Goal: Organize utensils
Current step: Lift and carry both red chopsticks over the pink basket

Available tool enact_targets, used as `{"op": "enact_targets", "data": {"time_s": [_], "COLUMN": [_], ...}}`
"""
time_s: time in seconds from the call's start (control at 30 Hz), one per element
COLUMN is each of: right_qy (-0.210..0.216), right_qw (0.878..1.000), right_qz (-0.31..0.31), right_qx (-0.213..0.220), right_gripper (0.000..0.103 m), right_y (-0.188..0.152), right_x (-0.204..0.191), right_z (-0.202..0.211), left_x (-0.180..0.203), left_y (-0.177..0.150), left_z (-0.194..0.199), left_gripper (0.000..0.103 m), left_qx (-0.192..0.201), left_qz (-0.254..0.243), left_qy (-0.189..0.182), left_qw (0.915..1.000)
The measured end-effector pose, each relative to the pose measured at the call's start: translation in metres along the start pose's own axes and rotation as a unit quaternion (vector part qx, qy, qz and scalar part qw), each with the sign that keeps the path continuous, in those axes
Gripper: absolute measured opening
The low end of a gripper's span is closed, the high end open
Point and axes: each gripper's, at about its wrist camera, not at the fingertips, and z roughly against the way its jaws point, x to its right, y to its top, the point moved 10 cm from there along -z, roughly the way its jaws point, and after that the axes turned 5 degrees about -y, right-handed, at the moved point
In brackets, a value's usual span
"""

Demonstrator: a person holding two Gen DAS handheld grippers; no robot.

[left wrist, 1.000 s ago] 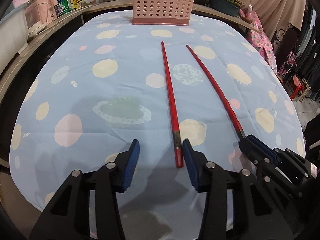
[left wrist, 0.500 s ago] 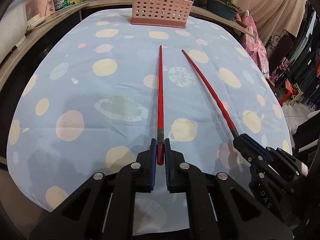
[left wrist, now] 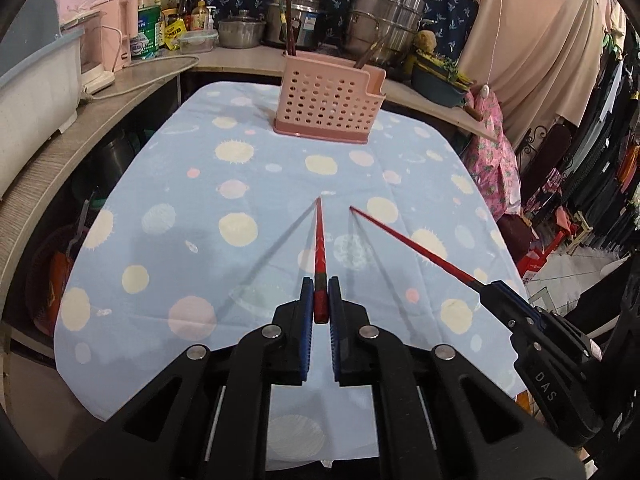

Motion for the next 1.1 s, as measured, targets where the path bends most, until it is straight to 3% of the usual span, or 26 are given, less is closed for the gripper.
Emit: {"op": "enact_targets", "data": {"time_s": [0.4,0.9,1.1], "right_qy": [0.019,0.031,0.053], "right_qw": [0.997,0.995,0.993], "right_qz": [-0.006,-0.014,-0.032], "right_qx": [0.075,0.093,0.103], "right_gripper": [0.007,0.007,0.007], "right_y": [0.104,0.179,0.22], "right_x": [-0.001,0.0,0.0], "right_z": [0.028,0.0,-0.016], "left_x": [0.001,-0.003,0.001], "left_y": [0.094,0.186,0.238], "left_z": [0.03,0.02,0.018], "left_gripper": [0.007,0.007,0.007], "left_qx": [0.073,0.116,0.144], "left_qz": [-0.008,-0.007,-0.009], "left_qy": [0.01,0.014,0.02], "left_qw": [0.9973,0.9932,0.9893]}}
